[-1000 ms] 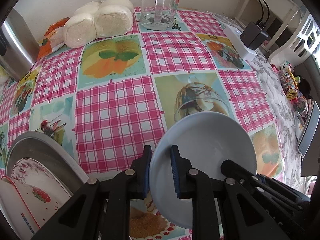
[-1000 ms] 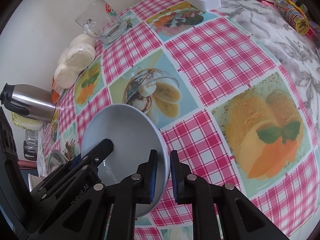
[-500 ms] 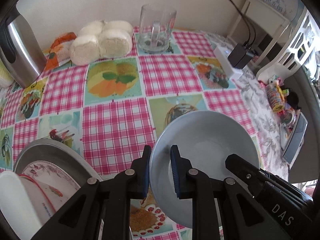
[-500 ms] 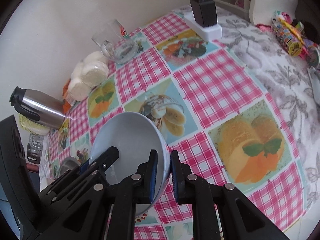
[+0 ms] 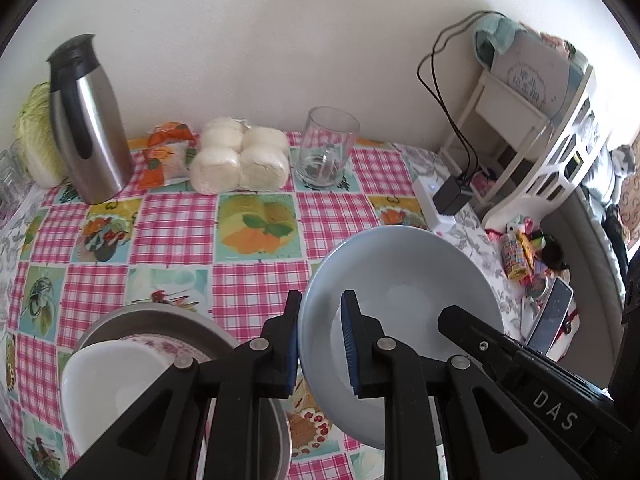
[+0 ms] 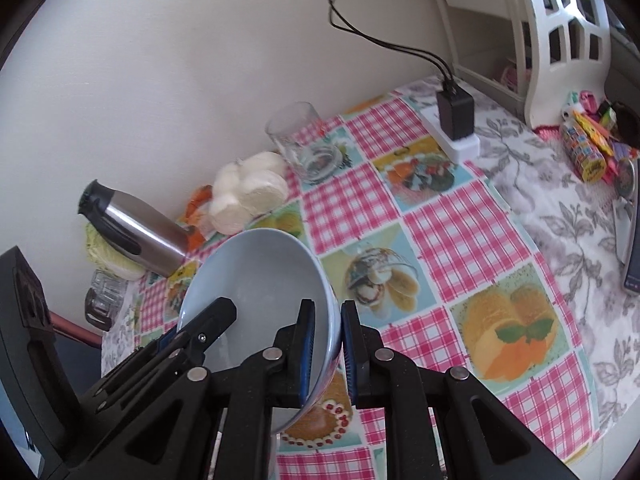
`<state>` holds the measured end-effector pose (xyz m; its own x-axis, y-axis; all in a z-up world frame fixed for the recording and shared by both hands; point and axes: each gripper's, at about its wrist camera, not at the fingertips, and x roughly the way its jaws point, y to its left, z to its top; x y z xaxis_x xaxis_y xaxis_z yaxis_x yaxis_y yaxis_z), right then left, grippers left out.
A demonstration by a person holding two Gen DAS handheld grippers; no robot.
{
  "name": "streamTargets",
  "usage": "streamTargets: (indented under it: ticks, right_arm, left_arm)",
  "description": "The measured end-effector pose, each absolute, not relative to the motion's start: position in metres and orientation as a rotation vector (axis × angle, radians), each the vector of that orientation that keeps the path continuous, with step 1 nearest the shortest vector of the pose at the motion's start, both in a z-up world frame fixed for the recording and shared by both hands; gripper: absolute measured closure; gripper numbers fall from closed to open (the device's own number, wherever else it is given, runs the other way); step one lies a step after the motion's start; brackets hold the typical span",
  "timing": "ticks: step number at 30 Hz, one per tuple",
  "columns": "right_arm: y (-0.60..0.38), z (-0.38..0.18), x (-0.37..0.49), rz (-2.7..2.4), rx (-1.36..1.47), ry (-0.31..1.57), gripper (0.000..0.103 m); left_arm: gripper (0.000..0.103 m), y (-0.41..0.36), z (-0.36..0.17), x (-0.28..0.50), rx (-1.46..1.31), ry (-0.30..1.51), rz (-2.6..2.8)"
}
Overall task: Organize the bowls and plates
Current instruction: 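Lift the round bowl with both grippers and carry it over the basin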
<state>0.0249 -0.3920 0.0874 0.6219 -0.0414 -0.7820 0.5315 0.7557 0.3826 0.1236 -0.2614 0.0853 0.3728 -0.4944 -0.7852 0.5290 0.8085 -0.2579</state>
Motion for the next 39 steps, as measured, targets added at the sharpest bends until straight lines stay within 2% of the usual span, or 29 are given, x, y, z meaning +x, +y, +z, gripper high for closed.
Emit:
streamTargets:
  ticks: [17,39]
  right_arm:
    - [-0.303,0.123,0.047,-0.175,0.513,0.834,0.087]
    - [-0.230,0.117,0.072,-0.075,0.432,0.897,0.087]
  left_arm:
    - [0.083,-0.154,0.113,0.128,-0.123,0.907,-0.557]
    - [0.083,-0.076,0.097,0.129,-0.263,0.928,-0.463]
